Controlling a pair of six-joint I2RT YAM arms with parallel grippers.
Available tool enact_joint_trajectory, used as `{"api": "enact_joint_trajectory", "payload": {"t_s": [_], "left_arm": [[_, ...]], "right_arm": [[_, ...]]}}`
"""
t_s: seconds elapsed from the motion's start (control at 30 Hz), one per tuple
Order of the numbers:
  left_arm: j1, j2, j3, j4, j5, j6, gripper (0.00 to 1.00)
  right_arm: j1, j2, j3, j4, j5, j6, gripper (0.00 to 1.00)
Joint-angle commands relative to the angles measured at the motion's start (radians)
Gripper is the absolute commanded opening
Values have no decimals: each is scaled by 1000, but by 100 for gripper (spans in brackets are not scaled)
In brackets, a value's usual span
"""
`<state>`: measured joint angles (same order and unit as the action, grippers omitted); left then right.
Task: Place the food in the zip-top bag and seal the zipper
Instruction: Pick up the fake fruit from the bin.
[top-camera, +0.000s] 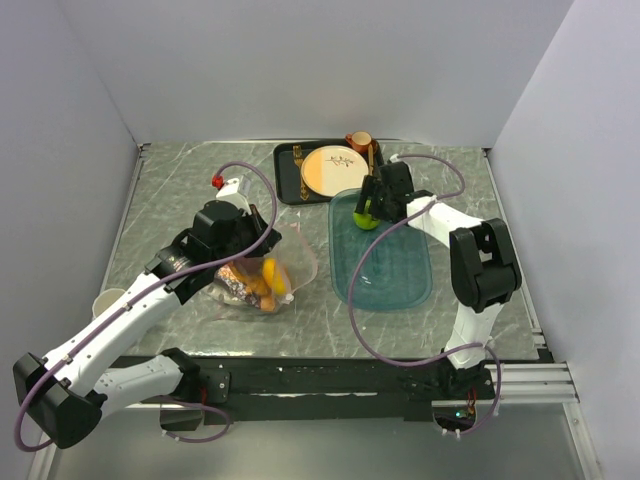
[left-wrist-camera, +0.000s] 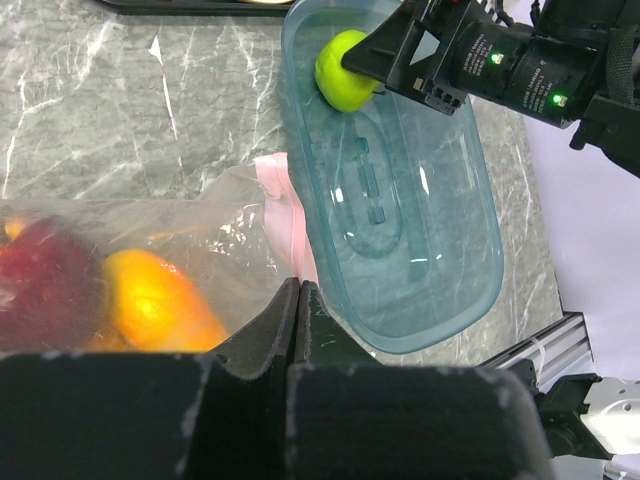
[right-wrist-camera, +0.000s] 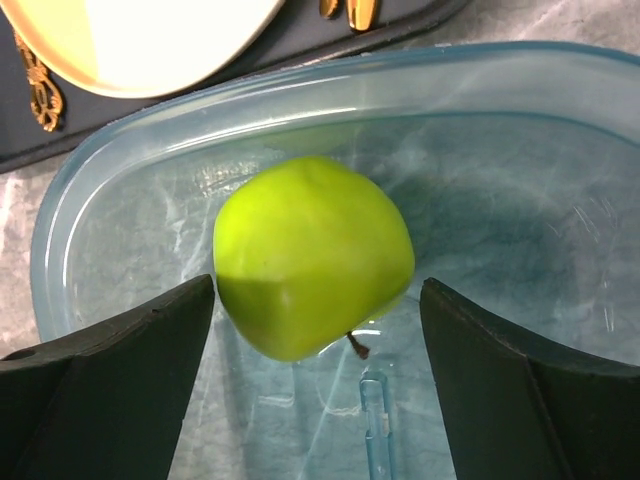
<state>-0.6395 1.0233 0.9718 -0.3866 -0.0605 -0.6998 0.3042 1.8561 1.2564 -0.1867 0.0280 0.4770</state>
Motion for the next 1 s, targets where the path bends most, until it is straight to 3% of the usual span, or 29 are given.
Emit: {"api": "enact_joint_trajectory", "payload": {"t_s": [0.0, 0.43, 0.53, 0.6, 0.73, 0.97], "left_arm": [[-5, -17, 21, 12, -12, 6, 1], [-5, -11, 27, 12, -13, 0, 1], [-5, -12, 28, 5, -19, 2, 1], [-5, -12, 24, 5, -19, 2, 1], [-5, -15, 16, 8, -19, -3, 1], [-5, -32, 2, 6, -13, -10, 1]], "right_arm": [[-11, 26, 32, 33, -20, -12, 87], [-23, 80, 69, 23, -122, -11, 88], [-24, 60, 45, 42, -128, -8, 83], [-24, 48, 32, 55, -134, -6, 73], [-27, 2, -8, 70, -151, 0, 63], [-23, -103, -97, 107, -192, 21, 61]]}}
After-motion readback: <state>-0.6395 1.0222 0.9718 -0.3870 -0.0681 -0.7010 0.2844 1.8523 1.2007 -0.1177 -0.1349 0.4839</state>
